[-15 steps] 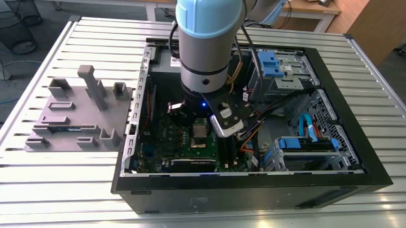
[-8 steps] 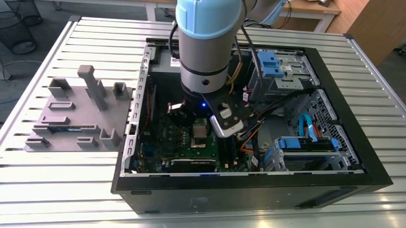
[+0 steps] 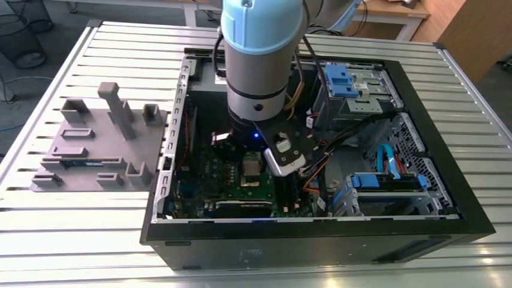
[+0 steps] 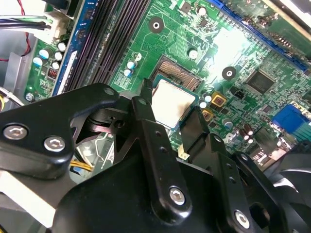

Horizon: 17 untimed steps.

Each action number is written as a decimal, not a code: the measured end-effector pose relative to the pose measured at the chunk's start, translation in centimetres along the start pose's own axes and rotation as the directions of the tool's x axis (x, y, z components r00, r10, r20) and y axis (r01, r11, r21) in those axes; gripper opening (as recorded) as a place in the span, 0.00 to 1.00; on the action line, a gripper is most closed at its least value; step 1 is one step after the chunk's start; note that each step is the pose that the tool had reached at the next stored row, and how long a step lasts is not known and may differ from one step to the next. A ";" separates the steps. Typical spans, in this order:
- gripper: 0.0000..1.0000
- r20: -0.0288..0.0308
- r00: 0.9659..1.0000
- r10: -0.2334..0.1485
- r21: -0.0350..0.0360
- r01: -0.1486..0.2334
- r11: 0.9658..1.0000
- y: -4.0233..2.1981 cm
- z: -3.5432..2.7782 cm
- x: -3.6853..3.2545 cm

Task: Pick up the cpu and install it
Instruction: 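Place the cpu into insertion slot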

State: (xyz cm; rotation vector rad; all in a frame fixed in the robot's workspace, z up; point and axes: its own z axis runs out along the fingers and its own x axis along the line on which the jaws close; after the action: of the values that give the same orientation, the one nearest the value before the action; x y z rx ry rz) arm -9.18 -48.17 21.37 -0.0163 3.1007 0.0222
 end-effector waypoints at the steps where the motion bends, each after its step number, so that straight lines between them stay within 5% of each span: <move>1: 0.47 0.000 1.000 0.000 0.000 0.000 1.000 -0.01 0.10 0.01; 11: 0.47 0.000 1.000 0.000 0.000 0.000 1.000 -0.05 0.53 0.16; 17: 0.47 0.000 1.000 0.000 0.000 0.000 1.000 -0.46 1.34 0.19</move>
State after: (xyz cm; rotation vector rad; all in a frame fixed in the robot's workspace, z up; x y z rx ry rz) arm -9.32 -48.62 20.02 -0.0162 3.1006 0.0221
